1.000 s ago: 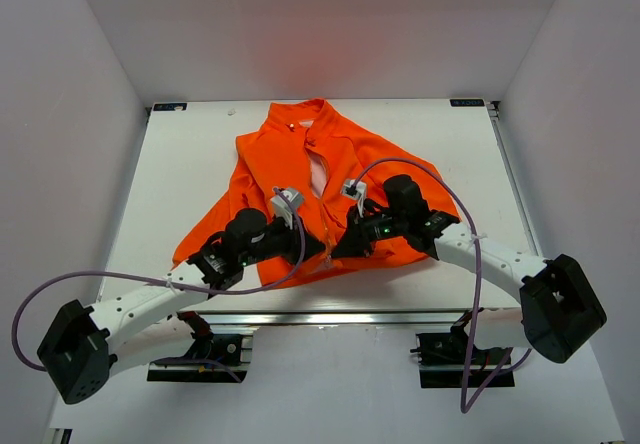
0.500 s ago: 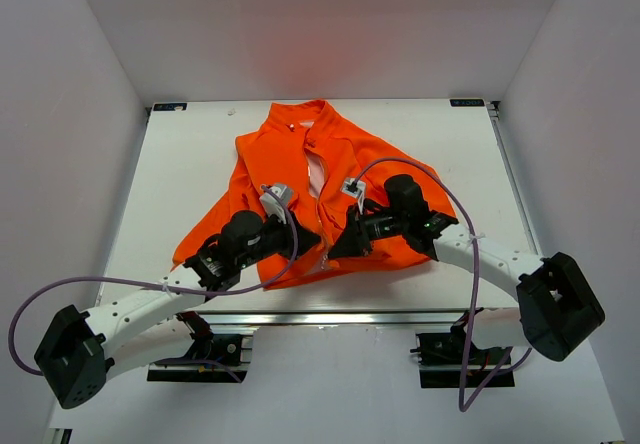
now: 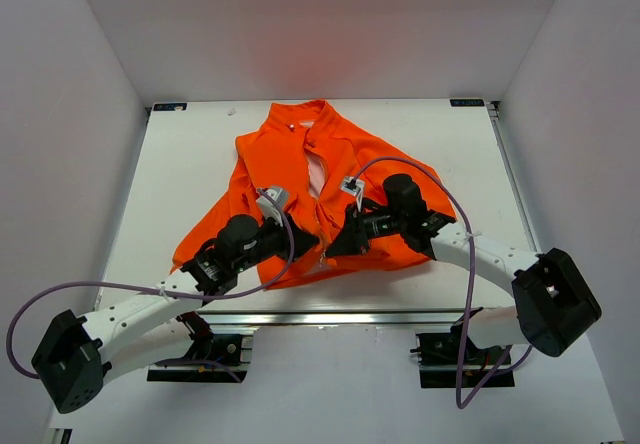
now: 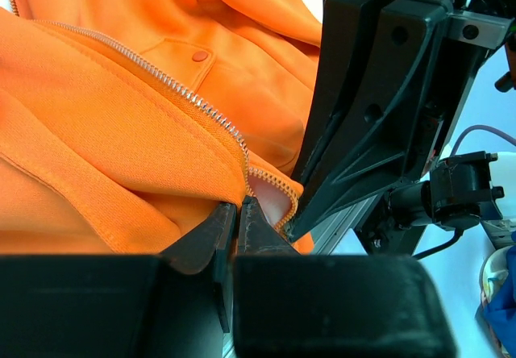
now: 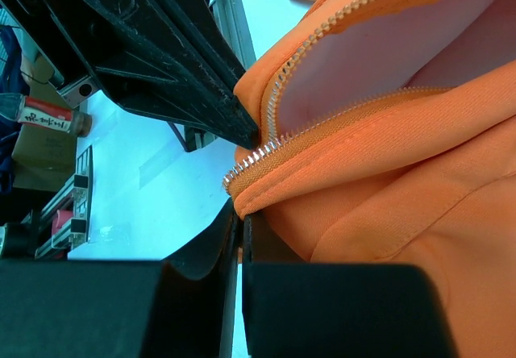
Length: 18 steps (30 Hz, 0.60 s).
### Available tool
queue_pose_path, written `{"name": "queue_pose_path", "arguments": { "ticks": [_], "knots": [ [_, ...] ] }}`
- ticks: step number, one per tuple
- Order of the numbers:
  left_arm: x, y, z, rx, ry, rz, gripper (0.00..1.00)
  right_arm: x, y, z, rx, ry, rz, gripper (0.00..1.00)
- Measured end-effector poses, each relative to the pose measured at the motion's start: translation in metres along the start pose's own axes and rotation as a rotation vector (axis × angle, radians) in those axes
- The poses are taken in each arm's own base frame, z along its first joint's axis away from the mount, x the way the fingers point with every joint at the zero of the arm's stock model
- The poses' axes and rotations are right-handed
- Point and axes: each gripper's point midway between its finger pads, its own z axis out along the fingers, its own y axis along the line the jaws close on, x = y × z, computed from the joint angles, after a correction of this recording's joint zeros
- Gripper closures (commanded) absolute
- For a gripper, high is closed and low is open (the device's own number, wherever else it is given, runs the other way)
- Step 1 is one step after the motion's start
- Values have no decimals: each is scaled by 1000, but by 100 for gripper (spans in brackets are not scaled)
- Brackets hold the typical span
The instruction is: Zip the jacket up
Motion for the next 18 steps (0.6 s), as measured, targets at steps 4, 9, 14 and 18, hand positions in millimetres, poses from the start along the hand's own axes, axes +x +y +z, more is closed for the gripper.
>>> {"name": "queue_pose_path", "arguments": {
  "ticks": [4,9,14,18],
  "knots": [
    [-1,0,-2,2,-8,0,100,-1,1,0,-1,-3,3,100],
    [-1,-1,-2,6,-12,1,100,-2,1,0,-1,-4,12,100],
    [0,0,-2,9,-15,1,100,-4,0,2,-2,-5,18,100],
    [1,0,-2,11,-14,2,100,-5,-2,3,-2,-5,23,100]
  ]
}}
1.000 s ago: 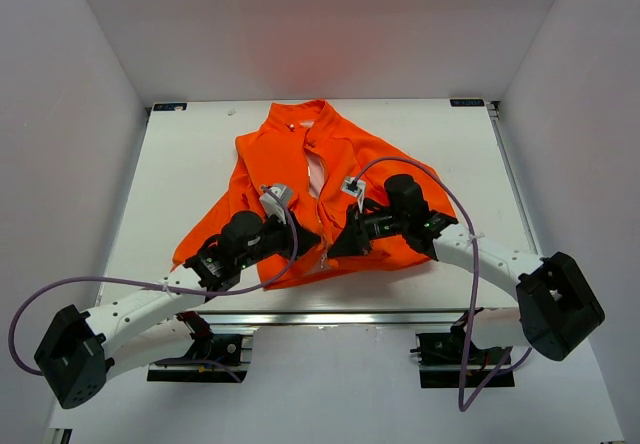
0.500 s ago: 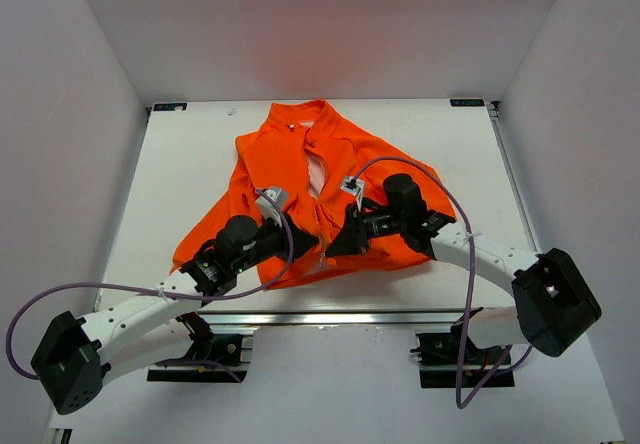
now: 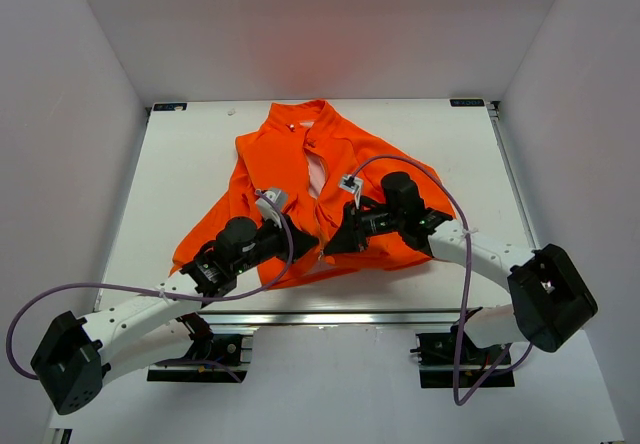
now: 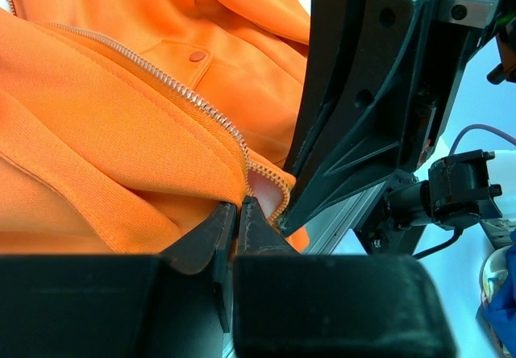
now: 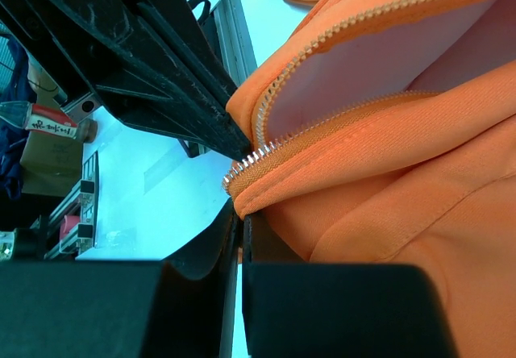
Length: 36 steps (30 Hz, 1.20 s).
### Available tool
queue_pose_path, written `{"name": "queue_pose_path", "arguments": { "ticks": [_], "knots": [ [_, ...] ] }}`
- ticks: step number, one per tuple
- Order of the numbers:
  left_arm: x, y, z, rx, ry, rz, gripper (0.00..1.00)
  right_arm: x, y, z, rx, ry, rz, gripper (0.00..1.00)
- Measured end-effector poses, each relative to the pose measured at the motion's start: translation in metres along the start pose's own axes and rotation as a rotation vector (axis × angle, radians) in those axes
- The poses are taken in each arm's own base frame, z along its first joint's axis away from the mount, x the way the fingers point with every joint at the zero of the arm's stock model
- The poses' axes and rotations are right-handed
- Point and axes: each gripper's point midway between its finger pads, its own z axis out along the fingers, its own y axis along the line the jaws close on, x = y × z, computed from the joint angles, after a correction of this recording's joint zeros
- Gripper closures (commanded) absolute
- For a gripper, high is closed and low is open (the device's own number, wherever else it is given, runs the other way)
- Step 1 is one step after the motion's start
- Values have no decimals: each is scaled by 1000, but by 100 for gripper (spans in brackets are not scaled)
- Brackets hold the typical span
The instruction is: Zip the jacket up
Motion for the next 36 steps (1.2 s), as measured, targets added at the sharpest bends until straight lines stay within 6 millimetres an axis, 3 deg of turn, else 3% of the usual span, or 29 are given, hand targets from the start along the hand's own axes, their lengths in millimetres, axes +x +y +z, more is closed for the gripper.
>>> {"name": "queue_pose_path", "arguments": {
  "ticks": [36],
  "knots": [
    [2,-1,-2,12,-3,0,100,1,2,-2,-21,15,-15,100]
  ]
}}
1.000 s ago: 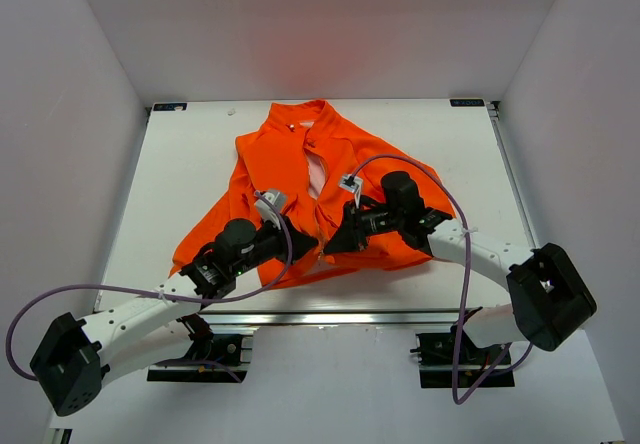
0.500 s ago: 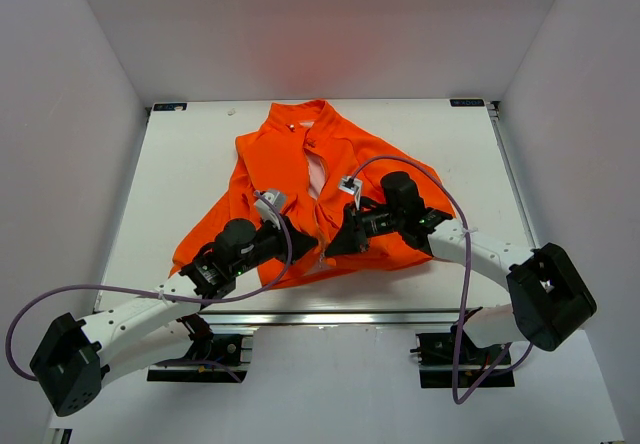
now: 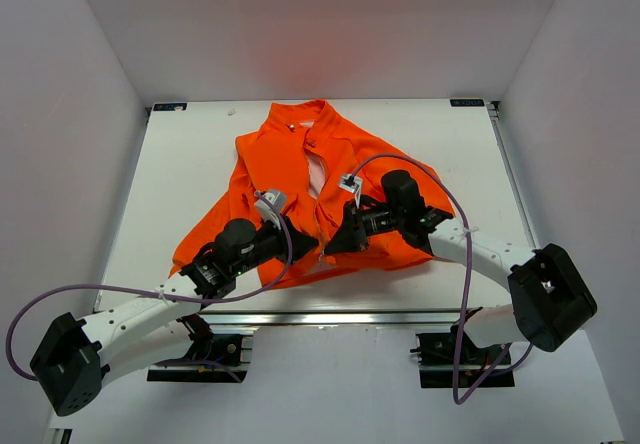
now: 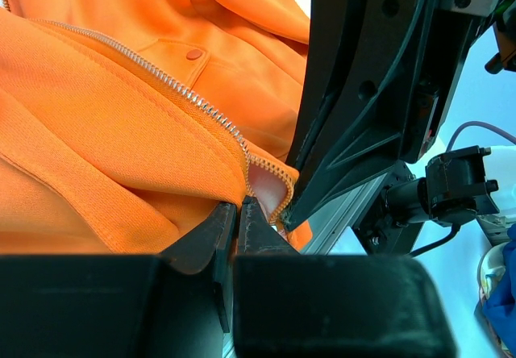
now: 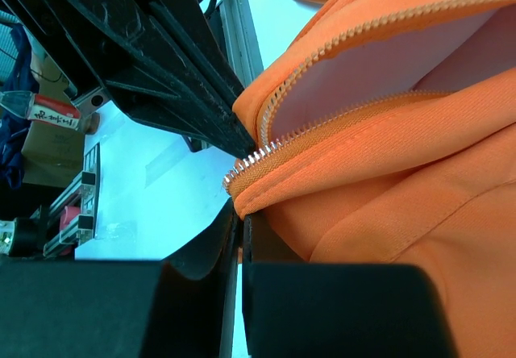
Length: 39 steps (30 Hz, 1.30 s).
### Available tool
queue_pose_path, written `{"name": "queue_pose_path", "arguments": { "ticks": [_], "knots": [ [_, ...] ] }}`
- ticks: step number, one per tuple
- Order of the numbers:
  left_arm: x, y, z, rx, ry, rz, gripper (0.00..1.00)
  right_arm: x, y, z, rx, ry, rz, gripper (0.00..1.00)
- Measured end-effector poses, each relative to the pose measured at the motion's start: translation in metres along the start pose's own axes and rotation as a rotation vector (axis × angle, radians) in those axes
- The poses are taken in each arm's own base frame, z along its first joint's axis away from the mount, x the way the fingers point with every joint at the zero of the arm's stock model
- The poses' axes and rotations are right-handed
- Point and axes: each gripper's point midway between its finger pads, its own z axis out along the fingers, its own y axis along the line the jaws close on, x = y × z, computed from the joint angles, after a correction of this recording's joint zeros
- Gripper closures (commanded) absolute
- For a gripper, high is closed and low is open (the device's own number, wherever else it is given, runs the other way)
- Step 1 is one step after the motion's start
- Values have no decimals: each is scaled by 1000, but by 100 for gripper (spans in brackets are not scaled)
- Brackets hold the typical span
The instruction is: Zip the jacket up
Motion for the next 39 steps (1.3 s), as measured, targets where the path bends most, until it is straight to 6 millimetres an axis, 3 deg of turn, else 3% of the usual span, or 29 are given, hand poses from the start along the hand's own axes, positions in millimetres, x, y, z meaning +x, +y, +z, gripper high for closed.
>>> {"name": "queue_pose_path", "arguments": {
  "ticks": [31,39],
  "knots": [
    [-7,2,-5,-26,-29,-9,100,1,9,-4,-37,16,-2,100],
    [-6,0,-6,-14,-22,-10,100,-7,11,-3,-37,1,-9,100]
  ]
}}
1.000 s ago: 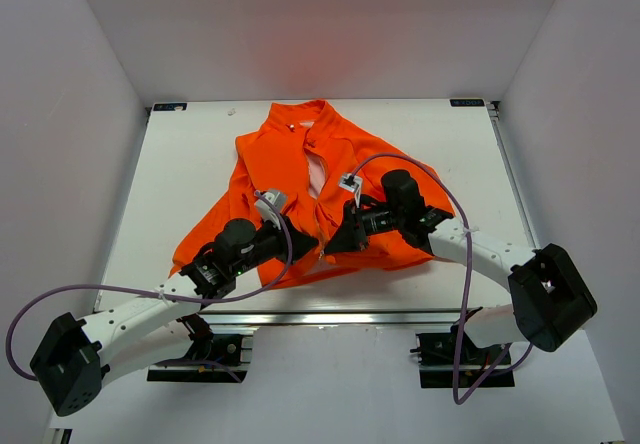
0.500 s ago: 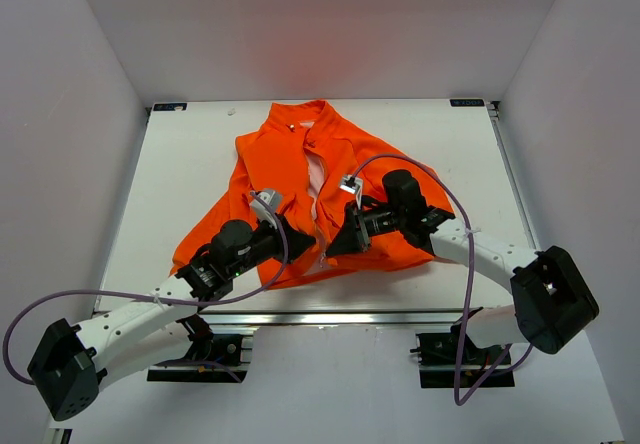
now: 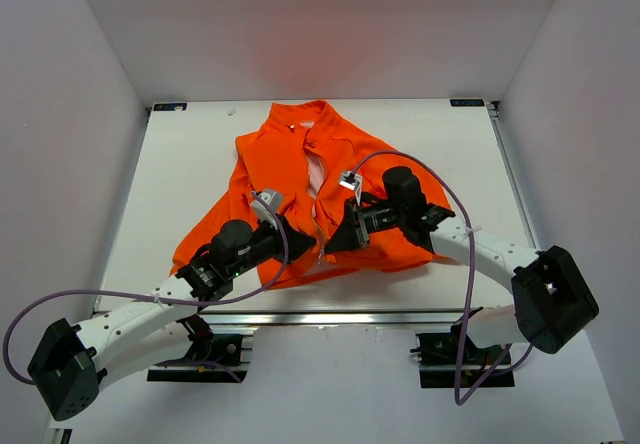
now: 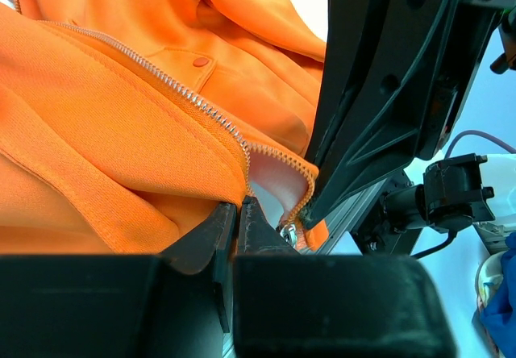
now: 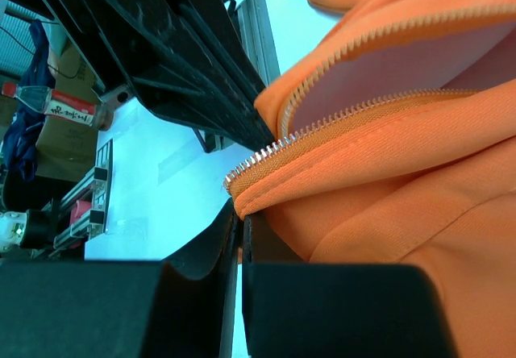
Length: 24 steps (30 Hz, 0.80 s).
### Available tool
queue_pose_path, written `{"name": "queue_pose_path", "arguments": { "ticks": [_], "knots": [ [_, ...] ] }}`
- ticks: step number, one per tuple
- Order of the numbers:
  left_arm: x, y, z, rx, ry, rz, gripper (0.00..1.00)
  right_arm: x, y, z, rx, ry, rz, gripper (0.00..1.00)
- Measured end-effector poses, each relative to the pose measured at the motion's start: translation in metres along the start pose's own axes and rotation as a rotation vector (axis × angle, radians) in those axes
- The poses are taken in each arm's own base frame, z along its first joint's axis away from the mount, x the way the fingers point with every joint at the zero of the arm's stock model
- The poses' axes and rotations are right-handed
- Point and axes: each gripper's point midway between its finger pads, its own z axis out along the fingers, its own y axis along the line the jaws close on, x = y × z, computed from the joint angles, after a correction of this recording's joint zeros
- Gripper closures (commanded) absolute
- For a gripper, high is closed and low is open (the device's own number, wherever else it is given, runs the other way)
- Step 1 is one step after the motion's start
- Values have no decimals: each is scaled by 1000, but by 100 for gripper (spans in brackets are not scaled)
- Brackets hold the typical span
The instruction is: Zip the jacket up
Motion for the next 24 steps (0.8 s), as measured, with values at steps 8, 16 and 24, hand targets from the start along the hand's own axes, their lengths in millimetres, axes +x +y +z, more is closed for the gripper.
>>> {"name": "queue_pose_path", "arguments": {
  "ticks": [8,16,24],
  "knots": [
    [0,-1,0,5,3,-1,100,-6,1,2,-5,-10,0,100],
    [1,-1,-1,6,0,-5,100,-4,-2,3,-4,-5,8,100],
    [2,-1,-3,8,-3,-13,100,0,-3,2,2,8,15,100]
  ]
}}
